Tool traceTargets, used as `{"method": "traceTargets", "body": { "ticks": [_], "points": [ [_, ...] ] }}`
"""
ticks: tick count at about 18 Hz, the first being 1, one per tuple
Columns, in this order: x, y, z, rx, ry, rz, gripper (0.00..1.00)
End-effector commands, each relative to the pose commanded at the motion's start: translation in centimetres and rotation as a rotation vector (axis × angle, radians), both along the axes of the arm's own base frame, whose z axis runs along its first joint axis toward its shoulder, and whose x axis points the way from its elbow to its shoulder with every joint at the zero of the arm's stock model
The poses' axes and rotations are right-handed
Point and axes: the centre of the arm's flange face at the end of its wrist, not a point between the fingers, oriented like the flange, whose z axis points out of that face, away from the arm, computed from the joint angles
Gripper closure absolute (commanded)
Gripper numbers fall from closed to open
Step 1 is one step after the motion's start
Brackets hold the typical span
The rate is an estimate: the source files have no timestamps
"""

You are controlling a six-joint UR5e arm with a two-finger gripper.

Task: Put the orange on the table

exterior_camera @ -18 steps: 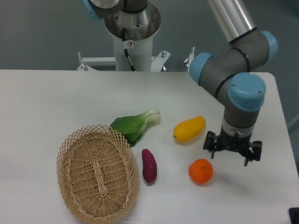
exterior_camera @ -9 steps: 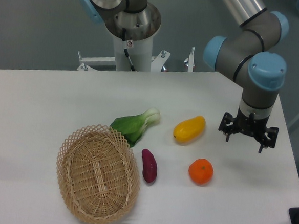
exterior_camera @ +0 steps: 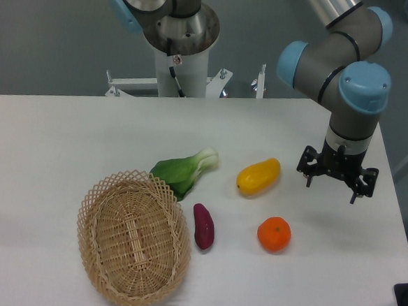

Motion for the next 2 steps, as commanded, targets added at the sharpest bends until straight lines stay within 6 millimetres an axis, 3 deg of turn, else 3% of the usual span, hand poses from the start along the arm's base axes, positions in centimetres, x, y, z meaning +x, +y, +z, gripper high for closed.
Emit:
{"method": "traceTargets", "body": {
  "ticks": [2],
  "points": [
    [0.06,0.08,0.00,0.000,0.000,0.000,0.00]
  ]
}}
